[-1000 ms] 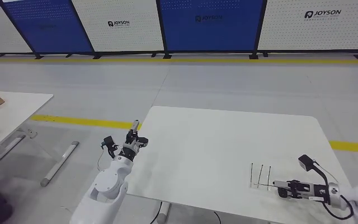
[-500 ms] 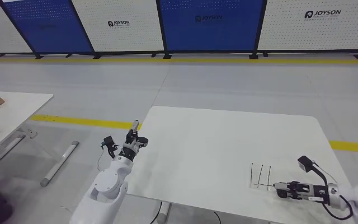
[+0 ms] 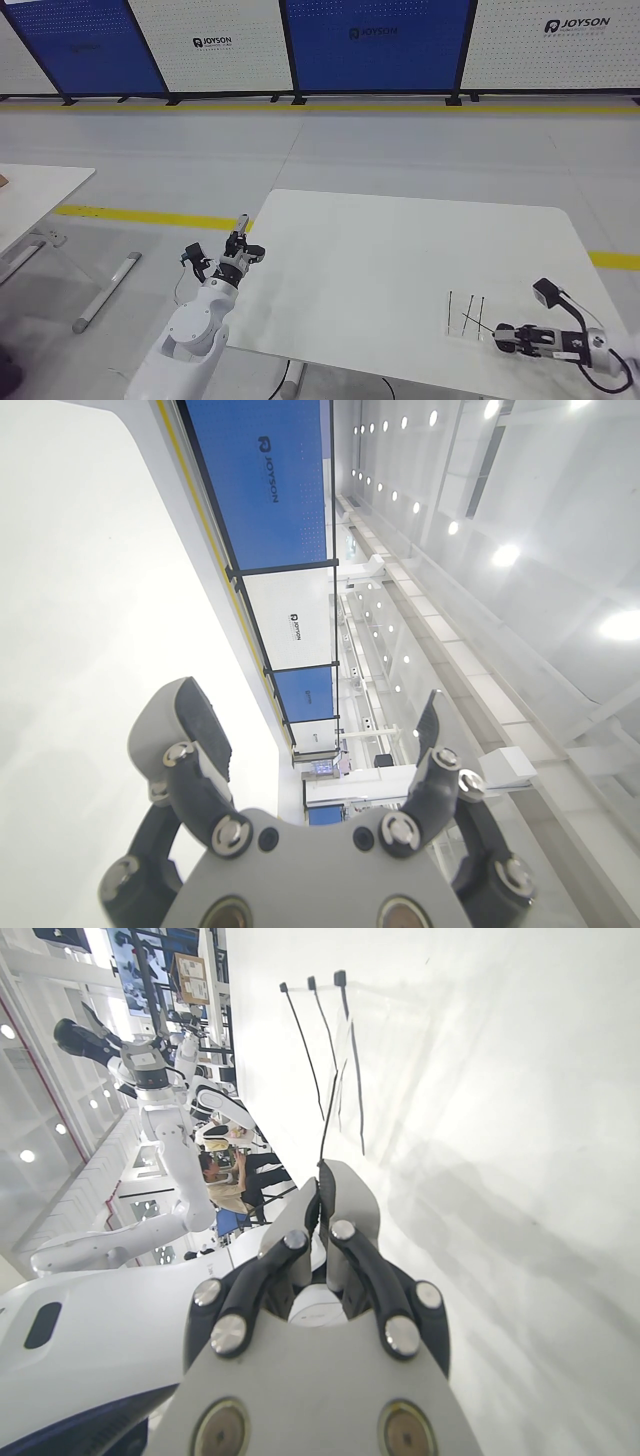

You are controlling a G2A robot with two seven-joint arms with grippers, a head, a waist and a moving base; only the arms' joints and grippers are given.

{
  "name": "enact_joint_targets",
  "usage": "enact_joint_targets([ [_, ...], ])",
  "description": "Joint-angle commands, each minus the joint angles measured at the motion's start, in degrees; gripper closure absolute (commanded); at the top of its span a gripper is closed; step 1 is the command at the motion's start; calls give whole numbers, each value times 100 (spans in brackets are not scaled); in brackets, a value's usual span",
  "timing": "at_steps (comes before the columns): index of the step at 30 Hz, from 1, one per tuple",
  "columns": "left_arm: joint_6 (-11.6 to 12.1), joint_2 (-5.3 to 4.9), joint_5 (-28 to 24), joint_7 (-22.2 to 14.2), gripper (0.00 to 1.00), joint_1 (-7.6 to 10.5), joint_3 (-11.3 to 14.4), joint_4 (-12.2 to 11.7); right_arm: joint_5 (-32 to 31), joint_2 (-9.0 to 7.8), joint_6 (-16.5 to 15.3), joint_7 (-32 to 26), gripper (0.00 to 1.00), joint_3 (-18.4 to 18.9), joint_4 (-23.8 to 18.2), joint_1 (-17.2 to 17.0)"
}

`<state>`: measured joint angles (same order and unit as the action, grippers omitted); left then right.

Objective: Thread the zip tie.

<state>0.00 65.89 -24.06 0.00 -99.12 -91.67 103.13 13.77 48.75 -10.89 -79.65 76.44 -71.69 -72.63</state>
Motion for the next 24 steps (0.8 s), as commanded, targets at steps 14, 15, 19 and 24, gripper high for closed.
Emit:
enact_joint_targets([
  [14,0,0,0,0,0,0,0,0,2152,-641,-859,1,100,86,-1309,-702],
  [15,0,0,0,0,0,0,0,0,2255,-698,-859,1,100,87,-1398,-754],
  [19,0,0,0,0,0,0,0,0,2285,-717,-859,1,100,86,-1418,-769],
  [24,0,0,0,0,0,0,0,0,2285,-717,-859,1,100,86,-1418,-769],
])
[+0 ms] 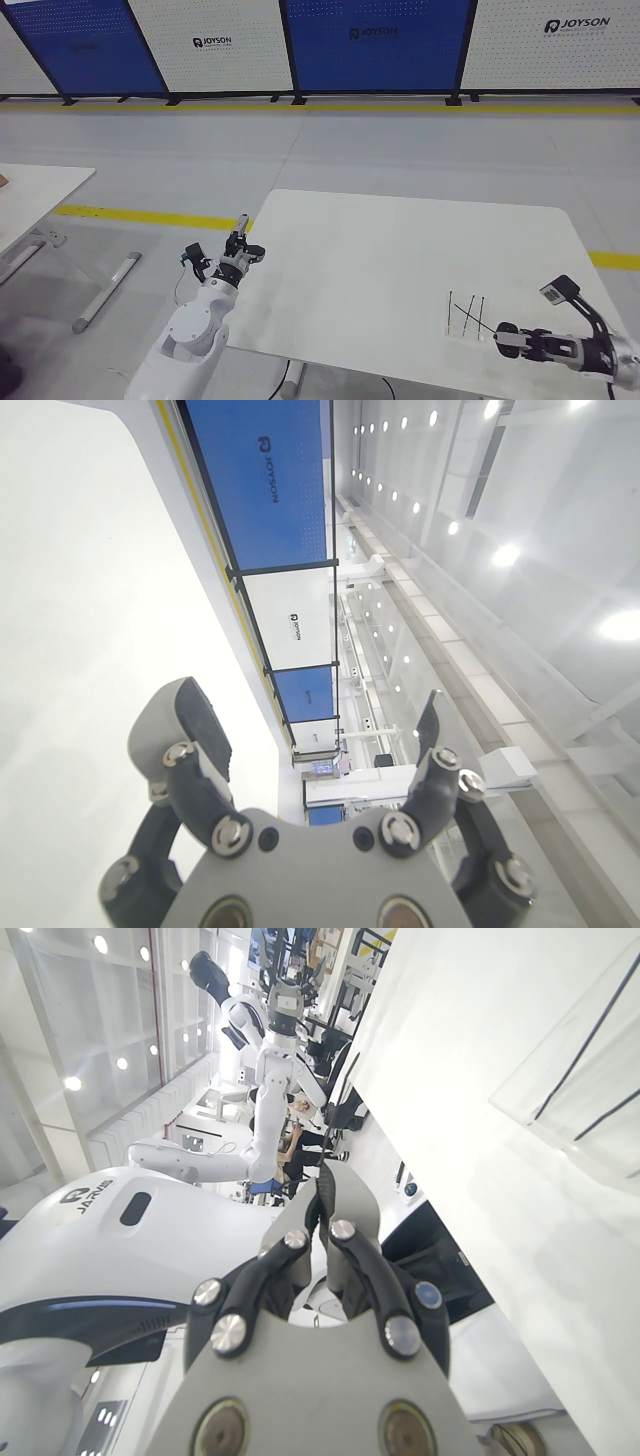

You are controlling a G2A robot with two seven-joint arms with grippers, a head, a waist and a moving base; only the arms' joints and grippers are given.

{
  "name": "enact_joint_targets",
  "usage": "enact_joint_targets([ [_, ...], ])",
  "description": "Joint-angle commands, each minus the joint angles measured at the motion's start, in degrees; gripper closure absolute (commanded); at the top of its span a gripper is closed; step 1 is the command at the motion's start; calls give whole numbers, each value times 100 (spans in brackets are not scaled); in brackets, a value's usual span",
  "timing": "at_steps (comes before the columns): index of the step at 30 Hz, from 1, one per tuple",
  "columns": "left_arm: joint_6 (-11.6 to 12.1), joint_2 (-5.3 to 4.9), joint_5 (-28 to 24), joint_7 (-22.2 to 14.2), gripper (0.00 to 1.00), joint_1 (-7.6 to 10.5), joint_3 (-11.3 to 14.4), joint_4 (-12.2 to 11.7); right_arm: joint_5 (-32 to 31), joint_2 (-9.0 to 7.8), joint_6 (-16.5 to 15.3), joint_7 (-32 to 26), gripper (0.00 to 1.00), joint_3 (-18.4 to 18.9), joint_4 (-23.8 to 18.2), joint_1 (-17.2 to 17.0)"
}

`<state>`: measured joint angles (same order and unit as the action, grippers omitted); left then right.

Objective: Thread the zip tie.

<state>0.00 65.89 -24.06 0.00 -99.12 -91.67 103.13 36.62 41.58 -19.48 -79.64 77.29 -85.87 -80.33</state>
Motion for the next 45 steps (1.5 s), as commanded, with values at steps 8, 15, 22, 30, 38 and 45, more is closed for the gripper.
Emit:
enact_joint_targets([
  [8,0,0,0,0,0,0,0,0,60,77,134,365,100,-207,-219,100],
  [15,-205,22,-517,-195,0,181,-53,49,31,333,399,779,100,-1071,-478,791],
  [22,-787,-16,-55,-666,0,344,54,539,-12,417,501,867,100,-1349,-405,1006],
  [30,-799,-15,13,-616,0,352,66,557,-12,417,501,867,100,-1349,-405,1006],
  [38,-322,-31,864,-860,0,250,334,723,-328,464,699,1101,100,-1504,-531,1060],
  [45,-32,-19,1673,-1290,0,193,1012,759,-651,701,951,1312,100,-2164,-636,1621],
])
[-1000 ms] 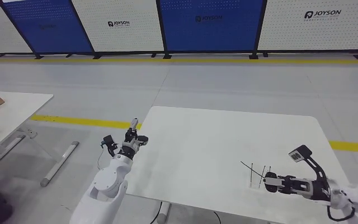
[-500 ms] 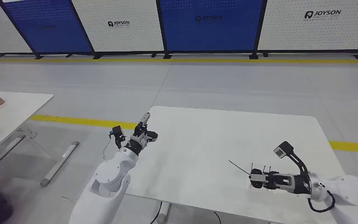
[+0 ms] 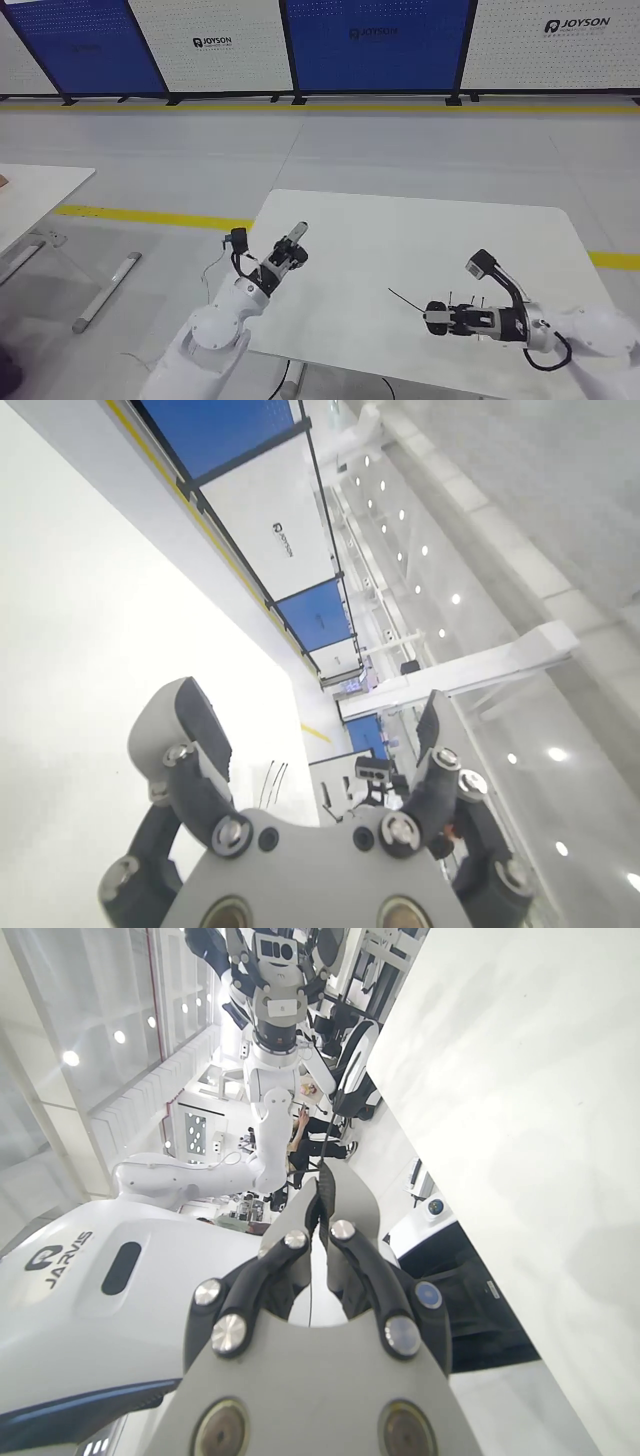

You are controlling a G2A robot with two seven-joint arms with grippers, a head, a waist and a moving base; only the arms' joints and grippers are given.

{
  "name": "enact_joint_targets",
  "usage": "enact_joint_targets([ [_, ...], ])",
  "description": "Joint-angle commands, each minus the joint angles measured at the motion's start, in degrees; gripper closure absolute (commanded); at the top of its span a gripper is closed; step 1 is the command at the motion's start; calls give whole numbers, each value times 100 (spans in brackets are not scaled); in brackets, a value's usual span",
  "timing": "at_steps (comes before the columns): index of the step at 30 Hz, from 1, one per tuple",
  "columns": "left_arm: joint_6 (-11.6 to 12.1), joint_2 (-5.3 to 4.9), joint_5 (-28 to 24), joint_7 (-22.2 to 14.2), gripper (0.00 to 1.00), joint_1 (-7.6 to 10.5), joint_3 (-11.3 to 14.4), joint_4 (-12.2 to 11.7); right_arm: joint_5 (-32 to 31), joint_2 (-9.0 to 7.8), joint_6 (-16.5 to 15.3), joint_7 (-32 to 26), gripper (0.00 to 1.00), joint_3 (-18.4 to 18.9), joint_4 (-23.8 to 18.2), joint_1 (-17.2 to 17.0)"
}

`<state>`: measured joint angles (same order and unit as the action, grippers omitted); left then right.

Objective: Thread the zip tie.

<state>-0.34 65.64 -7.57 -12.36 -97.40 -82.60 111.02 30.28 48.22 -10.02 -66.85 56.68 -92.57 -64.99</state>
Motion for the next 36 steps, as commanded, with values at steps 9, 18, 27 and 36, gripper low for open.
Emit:
enact_joint_targets([
  [9,-28,22,132,49,0,74,243,-117,-18,37,5,32,100,-103,34,87],
  [18,-33,46,1017,68,0,253,787,-214,196,222,-244,654,100,-386,138,156],
  [27,-273,186,1421,451,0,713,1691,-632,152,556,4,792,100,-1079,577,730],
  [36,-210,192,1330,439,0,719,1702,-638,152,556,4,792,100,-1079,577,730],
])
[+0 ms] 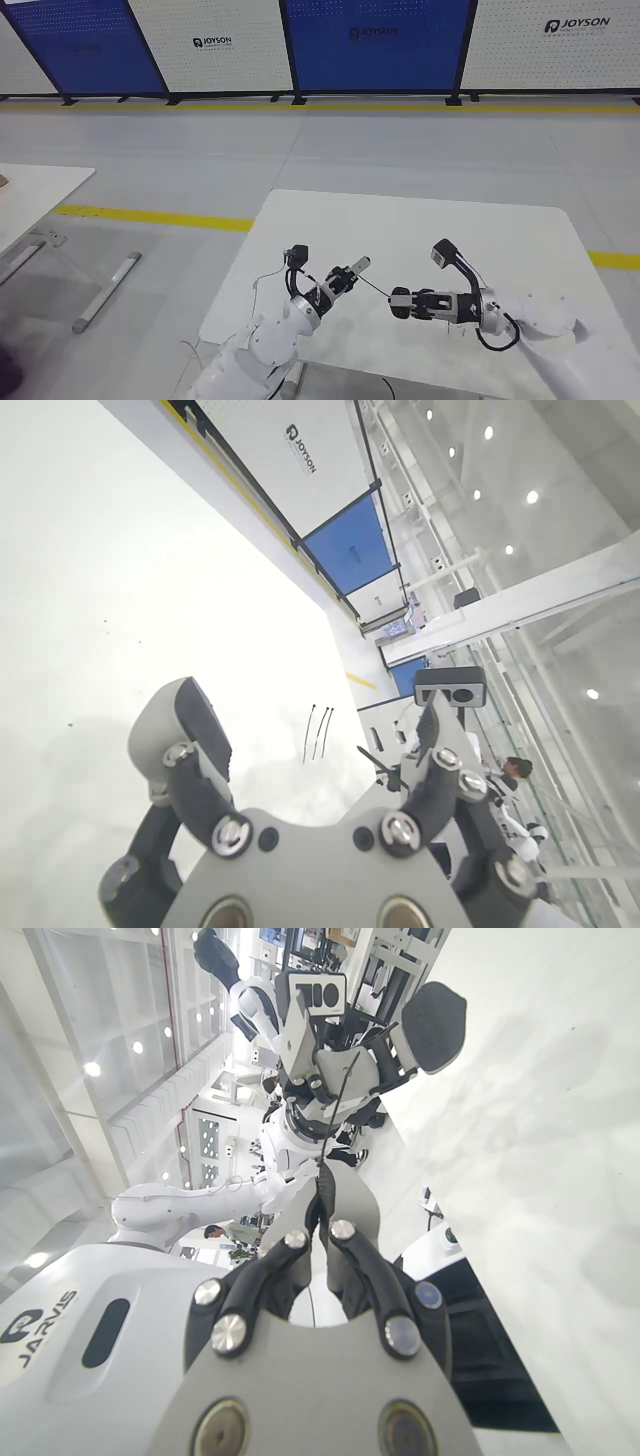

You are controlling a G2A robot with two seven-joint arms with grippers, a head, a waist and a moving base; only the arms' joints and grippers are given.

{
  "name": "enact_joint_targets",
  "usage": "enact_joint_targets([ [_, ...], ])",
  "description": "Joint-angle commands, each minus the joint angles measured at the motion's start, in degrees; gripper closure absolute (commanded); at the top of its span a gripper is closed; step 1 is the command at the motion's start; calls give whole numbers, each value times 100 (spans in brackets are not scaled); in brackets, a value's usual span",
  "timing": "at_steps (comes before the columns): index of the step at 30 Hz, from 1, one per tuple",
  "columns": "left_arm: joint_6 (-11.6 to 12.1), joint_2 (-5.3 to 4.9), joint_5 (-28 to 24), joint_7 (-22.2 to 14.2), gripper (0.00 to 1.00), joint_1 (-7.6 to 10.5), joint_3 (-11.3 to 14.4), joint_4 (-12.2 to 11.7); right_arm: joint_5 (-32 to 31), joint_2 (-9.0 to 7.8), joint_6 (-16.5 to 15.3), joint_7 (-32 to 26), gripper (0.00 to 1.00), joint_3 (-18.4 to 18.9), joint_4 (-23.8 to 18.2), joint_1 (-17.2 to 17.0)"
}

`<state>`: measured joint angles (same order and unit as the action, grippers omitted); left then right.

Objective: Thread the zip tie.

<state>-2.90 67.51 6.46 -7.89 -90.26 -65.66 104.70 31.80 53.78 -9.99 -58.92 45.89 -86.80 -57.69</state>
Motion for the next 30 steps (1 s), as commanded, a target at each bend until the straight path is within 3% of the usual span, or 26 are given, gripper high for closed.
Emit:
enact_joint_targets([
  [1,152,11,-233,-20,0,9,-6,-23,2,1,1,38,100,4,4,-12],
  [4,613,1,-628,-288,0,-5,-103,-119,150,26,-161,265,100,81,55,-135],
  [8,1226,-68,-1186,-1293,0,-41,-303,-303,453,107,-454,10,100,55,336,-104],
  [11,1343,-84,-1624,-1681,0,-49,-359,-383,523,139,-470,-78,100,16,442,-50],
  [22,1374,-73,-1721,-1618,0,-39,-334,-364,523,139,-470,-78,100,16,442,-50],
  [25,1482,-39,-2094,-1502,0,44,-258,-422,584,162,-451,84,100,37,416,-126],
  [26,1511,-30,-2085,-1592,0,100,-161,-459,596,178,-431,92,100,29,425,-140],
  [30,1473,-9,-2055,-1404,0,180,-91,-566,615,208,-375,18,100,4,458,-123],
])
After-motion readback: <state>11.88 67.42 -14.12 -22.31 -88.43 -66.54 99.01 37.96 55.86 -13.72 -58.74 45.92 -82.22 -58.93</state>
